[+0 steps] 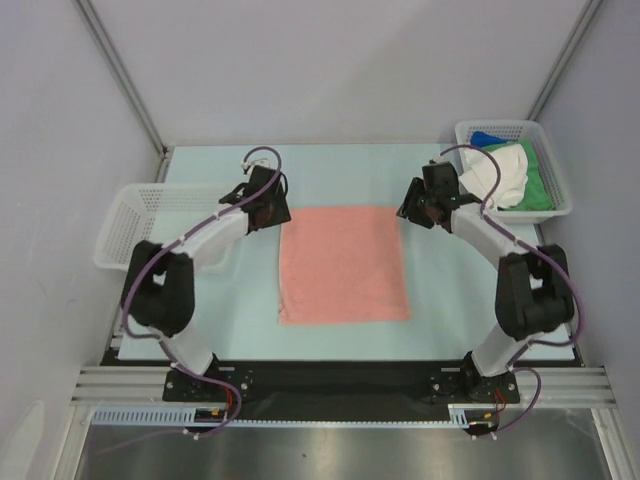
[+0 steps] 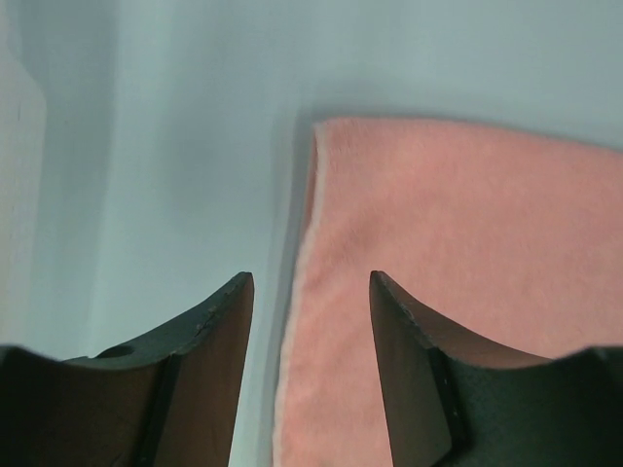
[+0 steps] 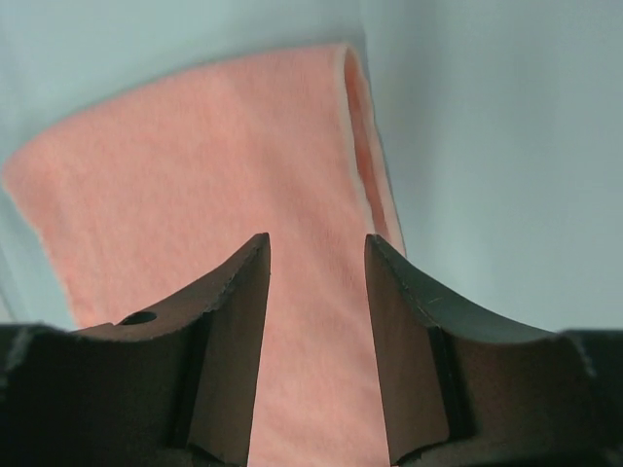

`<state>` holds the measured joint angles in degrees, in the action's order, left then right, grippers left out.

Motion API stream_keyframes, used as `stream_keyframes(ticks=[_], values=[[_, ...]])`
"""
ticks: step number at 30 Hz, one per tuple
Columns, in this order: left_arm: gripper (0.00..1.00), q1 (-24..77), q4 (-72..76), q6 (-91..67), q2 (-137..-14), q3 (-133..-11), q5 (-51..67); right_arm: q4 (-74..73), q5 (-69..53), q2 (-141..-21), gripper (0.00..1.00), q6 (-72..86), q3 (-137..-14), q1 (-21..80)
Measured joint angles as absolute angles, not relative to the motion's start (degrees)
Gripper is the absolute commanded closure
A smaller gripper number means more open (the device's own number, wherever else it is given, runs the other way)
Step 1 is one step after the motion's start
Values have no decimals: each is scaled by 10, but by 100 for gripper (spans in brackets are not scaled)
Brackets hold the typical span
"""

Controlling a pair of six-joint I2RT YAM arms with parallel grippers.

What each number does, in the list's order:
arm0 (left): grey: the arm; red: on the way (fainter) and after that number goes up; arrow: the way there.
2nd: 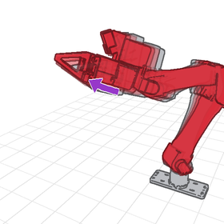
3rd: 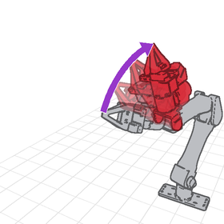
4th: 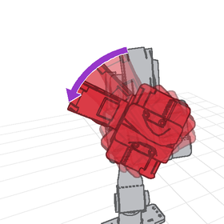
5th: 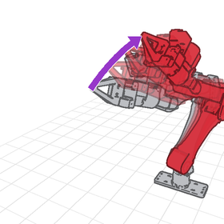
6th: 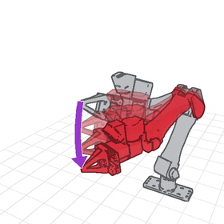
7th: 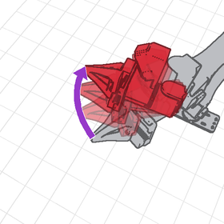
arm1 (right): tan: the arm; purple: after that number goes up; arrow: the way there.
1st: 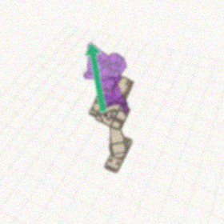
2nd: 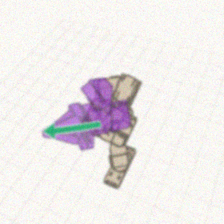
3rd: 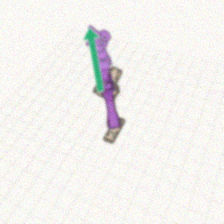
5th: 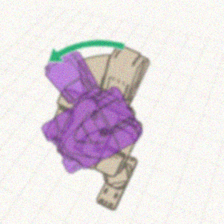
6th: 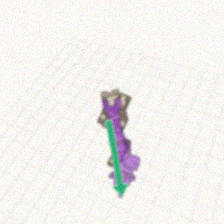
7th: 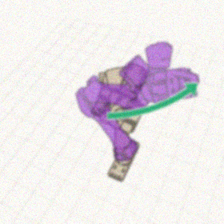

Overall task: Fold and stack the towels
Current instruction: Fold the towel

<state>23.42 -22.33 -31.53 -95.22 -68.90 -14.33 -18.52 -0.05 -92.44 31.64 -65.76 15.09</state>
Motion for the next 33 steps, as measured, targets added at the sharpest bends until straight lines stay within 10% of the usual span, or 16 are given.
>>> stream_keyframes(ticks=[10,33], values=[[46,198,-224,-266,-1169,-847,-130,-172,-32,-1173,53,279,-809,123],[50,174,-218,-254,-1225,-889,-75,-168,-44,-1216,52,260,-868,103]])
